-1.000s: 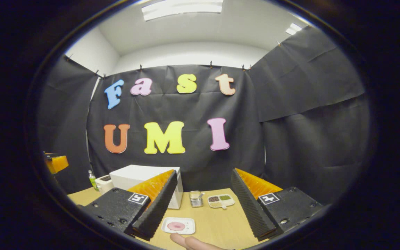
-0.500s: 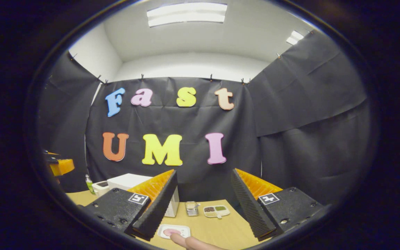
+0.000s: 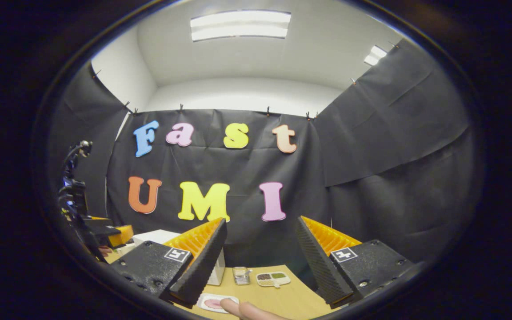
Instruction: Open the microwave oven with the left hand, put the food in, and close the microwave oven.
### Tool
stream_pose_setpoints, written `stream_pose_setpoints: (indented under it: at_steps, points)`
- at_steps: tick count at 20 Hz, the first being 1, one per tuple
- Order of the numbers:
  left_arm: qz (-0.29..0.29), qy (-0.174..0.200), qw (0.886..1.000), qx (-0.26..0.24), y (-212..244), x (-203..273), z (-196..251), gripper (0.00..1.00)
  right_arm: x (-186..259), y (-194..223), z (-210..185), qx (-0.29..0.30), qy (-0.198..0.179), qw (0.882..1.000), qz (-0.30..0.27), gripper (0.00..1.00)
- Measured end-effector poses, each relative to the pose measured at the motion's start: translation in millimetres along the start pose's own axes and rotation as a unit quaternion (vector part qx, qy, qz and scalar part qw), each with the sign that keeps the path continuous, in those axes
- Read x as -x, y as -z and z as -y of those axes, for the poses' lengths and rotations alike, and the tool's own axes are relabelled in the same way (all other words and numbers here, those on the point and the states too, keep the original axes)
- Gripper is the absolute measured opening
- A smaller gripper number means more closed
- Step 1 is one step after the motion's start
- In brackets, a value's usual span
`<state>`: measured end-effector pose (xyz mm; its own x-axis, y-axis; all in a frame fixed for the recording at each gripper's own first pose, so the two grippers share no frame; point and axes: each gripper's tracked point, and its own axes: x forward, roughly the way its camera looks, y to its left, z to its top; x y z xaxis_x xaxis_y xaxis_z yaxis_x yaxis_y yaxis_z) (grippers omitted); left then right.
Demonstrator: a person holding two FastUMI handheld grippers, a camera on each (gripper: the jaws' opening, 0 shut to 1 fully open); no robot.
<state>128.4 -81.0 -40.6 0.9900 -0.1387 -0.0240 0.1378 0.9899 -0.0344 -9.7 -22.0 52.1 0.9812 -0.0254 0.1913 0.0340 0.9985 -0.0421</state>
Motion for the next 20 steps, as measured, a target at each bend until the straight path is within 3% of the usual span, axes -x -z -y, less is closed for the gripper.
stream_pose_setpoints:
  at_steps: [3,11,17,20]
  points:
    - [-0.022,0.02,1.0,0.001,37.3,-48.0,16.7,0.94,-8.6,7.7,3.8,-0.005,0.004,1.0,-0.007,0.99]
    - [-0.082,0.02,0.996,-0.003,160.1,-158.6,34.8,0.95,-31.2,44.6,10.1,-0.03,-0.009,0.999,-0.044,1.0]
    - [-0.1,0.032,0.994,0.007,218.2,-201.0,47.0,0.94,-40.8,69.2,35.1,-0.021,0.0,0.998,-0.058,1.0]
    - [-0.097,0.047,0.994,0.013,230.5,-213.8,55.7,0.86,-44.4,81.6,43.3,-0.019,-0.004,0.998,-0.066,1.0]
